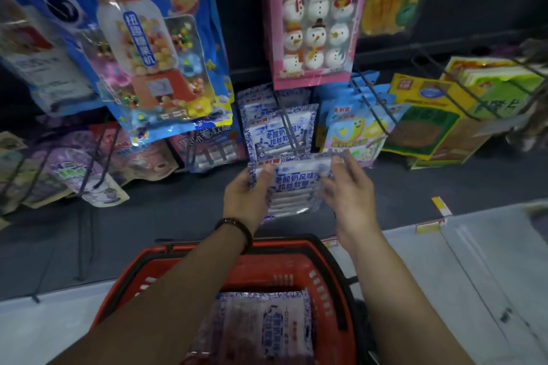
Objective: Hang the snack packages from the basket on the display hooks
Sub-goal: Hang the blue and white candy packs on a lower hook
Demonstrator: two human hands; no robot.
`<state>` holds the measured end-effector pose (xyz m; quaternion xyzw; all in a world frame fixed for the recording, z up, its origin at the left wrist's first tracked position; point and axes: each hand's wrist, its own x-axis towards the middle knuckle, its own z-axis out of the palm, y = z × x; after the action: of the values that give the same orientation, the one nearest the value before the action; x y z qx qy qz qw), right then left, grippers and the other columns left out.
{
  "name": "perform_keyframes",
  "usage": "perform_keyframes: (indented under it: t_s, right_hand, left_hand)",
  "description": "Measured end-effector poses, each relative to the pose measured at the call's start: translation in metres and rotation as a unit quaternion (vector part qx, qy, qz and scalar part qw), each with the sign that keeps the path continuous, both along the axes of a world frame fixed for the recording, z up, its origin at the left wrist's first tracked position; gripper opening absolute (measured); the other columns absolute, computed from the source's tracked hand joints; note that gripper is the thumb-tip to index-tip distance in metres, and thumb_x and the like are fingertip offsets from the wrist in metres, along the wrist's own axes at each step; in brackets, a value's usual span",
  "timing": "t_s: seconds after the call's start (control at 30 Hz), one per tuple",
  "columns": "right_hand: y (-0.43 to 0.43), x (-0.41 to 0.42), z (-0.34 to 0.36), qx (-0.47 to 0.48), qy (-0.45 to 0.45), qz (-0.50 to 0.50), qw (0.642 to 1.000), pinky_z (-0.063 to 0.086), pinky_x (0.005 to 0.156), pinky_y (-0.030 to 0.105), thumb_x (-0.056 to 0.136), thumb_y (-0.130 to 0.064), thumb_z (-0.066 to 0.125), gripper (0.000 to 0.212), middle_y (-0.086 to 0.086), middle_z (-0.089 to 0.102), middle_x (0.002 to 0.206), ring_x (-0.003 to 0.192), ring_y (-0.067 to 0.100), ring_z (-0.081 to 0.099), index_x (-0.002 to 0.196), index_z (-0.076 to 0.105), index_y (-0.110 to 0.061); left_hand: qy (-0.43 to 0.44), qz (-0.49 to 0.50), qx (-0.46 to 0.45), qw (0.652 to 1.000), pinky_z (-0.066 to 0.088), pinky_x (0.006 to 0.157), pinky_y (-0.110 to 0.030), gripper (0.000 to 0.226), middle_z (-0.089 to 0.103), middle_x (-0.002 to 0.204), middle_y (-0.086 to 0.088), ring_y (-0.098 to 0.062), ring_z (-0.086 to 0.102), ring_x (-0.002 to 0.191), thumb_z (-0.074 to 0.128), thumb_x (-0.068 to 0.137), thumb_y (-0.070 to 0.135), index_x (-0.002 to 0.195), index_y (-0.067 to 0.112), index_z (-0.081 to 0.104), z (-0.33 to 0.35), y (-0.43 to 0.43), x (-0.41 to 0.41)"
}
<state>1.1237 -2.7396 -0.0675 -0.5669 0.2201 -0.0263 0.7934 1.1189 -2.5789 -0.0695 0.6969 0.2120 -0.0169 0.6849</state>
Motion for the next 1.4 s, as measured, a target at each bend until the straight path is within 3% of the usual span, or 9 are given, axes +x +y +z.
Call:
perform_keyframes:
  t_s: [0.03,0.07,0.17,0.33,0.47,0.63,0.83,1.13,1.4]
  right_hand:
    - [0.0,0.001,0.001,-0.008,-0.006,0.014,1.0,0.06,0.095,0.048,0.109,-0.029,0.059,0.055,0.007,0.07,0.139,0.098,0.003,0.051,0.161,0.041,-0.026]
    - [-0.001,0.001,0.0,-0.023,-0.014,0.028,0.999,0.058,0.103,0.05,0.109,-0.03,0.058,0.057,-0.001,0.059,0.153,0.124,0.032,0.066,0.163,0.038,-0.029]
    - [-0.003,0.003,-0.004,-0.061,-0.025,0.053,0.996,0.046,0.118,0.054,0.108,-0.029,0.06,0.063,-0.008,0.034,0.171,0.15,0.021,0.046,0.165,0.033,-0.03]
    - [0.002,0.004,-0.003,-0.105,-0.037,0.094,0.989,0.038,0.125,0.044,0.106,-0.019,0.063,0.077,-0.024,0.027,0.161,0.137,0.002,0.049,0.168,0.019,-0.032]
    - [0.004,0.0,-0.005,-0.176,-0.037,0.135,0.974,0.038,0.111,0.025,0.105,-0.022,0.065,0.085,-0.009,0.024,0.174,0.136,0.001,0.044,0.169,0.011,-0.033]
    - [0.004,0.0,-0.006,-0.194,-0.036,0.162,0.967,0.035,0.121,0.03,0.105,-0.021,0.065,0.081,-0.006,0.018,0.177,0.151,0.013,0.042,0.169,0.017,-0.033]
    - [0.012,0.0,-0.011,-0.24,-0.041,0.191,0.951,0.031,0.129,0.049,0.102,-0.03,0.068,0.073,-0.008,0.011,0.177,0.159,0.018,0.03,0.165,0.03,-0.035]
    - [0.023,-0.004,-0.01,-0.272,-0.025,0.229,0.934,0.034,0.127,0.044,0.093,-0.046,0.064,0.077,-0.01,0.035,0.169,0.153,0.013,0.038,0.163,0.035,-0.032]
    - [0.026,-0.011,-0.011,-0.295,-0.021,0.274,0.915,0.036,0.126,0.042,0.103,-0.039,0.065,0.061,-0.012,0.043,0.163,0.15,0.008,0.041,0.159,0.042,-0.034]
  left_hand:
    - [0.01,0.008,-0.011,1.0,0.058,0.083,-0.065,0.032,0.06,0.061,-0.002,-0.027,0.057,0.072,0.07,0.098,0.039,0.067,0.029,0.066,0.0,-0.002,0.003]
    - [0.016,0.019,-0.023,0.999,0.058,0.082,-0.066,0.028,0.059,0.061,-0.003,-0.027,0.057,0.071,0.07,0.097,0.042,0.074,0.029,0.065,0.001,-0.003,0.006]
    - [0.034,0.039,-0.043,0.998,0.059,0.084,-0.064,0.03,0.051,0.052,0.004,-0.026,0.053,0.07,0.069,0.097,0.045,0.074,0.029,0.058,-0.002,-0.005,0.015]
    - [0.037,0.045,-0.01,0.998,0.062,0.084,-0.06,0.034,0.062,0.07,0.001,-0.025,0.06,0.074,0.072,0.088,0.062,0.077,0.03,0.067,-0.014,-0.005,0.025]
    - [0.046,0.06,-0.032,0.997,0.063,0.086,-0.052,0.059,0.068,0.109,-0.017,-0.028,0.065,0.087,0.072,0.086,0.064,0.12,0.016,0.07,-0.023,-0.004,0.028]
    - [0.046,0.072,-0.053,0.995,0.06,0.07,-0.037,0.079,0.057,0.082,-0.005,-0.022,0.056,0.071,0.071,0.091,0.057,0.15,0.01,0.05,-0.039,0.0,0.027]
    - [0.045,0.077,-0.044,0.995,0.064,0.082,-0.045,0.073,0.074,0.097,-0.017,-0.03,0.066,0.079,0.072,0.084,0.068,0.132,0.014,0.064,-0.038,-0.002,0.037]
    - [0.057,0.088,-0.037,0.994,0.051,0.063,-0.034,0.067,0.044,0.052,0.009,-0.012,0.046,0.049,0.064,0.094,0.06,0.143,0.014,0.057,-0.034,-0.002,0.078]
    - [0.035,0.115,-0.047,0.992,0.057,0.078,-0.034,0.084,0.071,0.09,-0.002,-0.016,0.064,0.071,0.063,0.091,0.067,0.152,0.012,0.046,-0.04,0.0,0.106]
